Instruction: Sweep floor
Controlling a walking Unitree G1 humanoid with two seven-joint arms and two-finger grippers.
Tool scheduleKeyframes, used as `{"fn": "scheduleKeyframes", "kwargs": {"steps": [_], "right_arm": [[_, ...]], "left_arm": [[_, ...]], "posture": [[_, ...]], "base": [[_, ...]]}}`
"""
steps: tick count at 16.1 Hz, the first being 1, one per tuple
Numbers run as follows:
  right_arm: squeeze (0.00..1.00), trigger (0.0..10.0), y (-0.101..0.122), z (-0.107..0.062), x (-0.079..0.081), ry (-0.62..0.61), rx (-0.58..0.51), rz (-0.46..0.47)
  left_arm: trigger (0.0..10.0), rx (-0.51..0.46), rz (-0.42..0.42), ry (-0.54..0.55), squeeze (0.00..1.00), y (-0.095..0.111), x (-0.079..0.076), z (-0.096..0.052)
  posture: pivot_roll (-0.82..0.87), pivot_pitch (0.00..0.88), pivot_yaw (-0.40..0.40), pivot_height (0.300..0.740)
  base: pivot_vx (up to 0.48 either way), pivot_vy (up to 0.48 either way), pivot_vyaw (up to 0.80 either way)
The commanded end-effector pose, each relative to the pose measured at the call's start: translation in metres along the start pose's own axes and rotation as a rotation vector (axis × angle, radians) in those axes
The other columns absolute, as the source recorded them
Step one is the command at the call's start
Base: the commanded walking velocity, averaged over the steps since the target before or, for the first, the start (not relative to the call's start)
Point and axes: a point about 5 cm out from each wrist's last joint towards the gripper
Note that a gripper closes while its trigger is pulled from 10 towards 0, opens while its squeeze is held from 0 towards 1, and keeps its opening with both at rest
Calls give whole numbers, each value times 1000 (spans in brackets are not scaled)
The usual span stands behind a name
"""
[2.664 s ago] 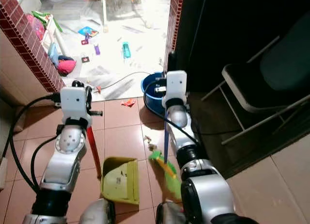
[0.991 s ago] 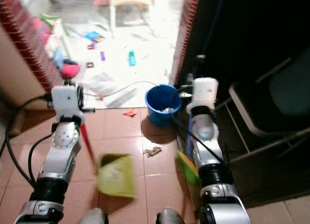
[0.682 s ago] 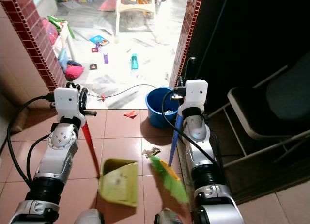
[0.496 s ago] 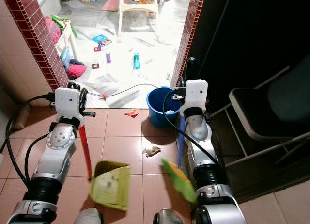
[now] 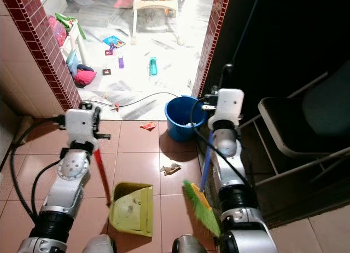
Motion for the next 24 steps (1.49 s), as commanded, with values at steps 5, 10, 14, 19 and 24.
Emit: {"fn": "scheduleKeyframes", "kwargs": {"steps": [5, 10, 14, 19, 24], "right_arm": [[0, 10000, 3, 7, -1, -49, -1, 27], [0, 10000, 0, 1, -6, -97, -17, 39], [0, 10000, -3, -2, -8, -105, -8, 29], [0, 10000, -1, 0, -9, -91, -20, 12], [0, 10000, 6, 6, -3, -69, -47, -4]], "left_arm": [[10000, -65, -10, -23, 0, 14, 2, 8], [10000, -55, 15, -71, 0, 12, -4, 12], [10000, -56, 14, -73, 0, 13, -3, 18], [10000, -50, -10, -32, 0, 11, 3, 18], [10000, -51, -7, 17, 0, 12, 10, 19]], "posture": [[-17, 63, -33, 740], [-37, 38, 43, 740], [-47, 44, 40, 740], [-46, 59, 24, 740], [-43, 80, 11, 740]], "base": [[0, 0, -266], [0, 0, -320], [0, 0, 0], [315, 203, -640], [345, 334, 0]]}}
Point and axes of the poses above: a point about 5 cm out from each wrist's last joint towards the gripper, its own z axis pointing out of the wrist towards the gripper, its own y axis along the axis of the wrist's last joint, x = y × z, and after that the axes turned 1 degree about z, right-handed
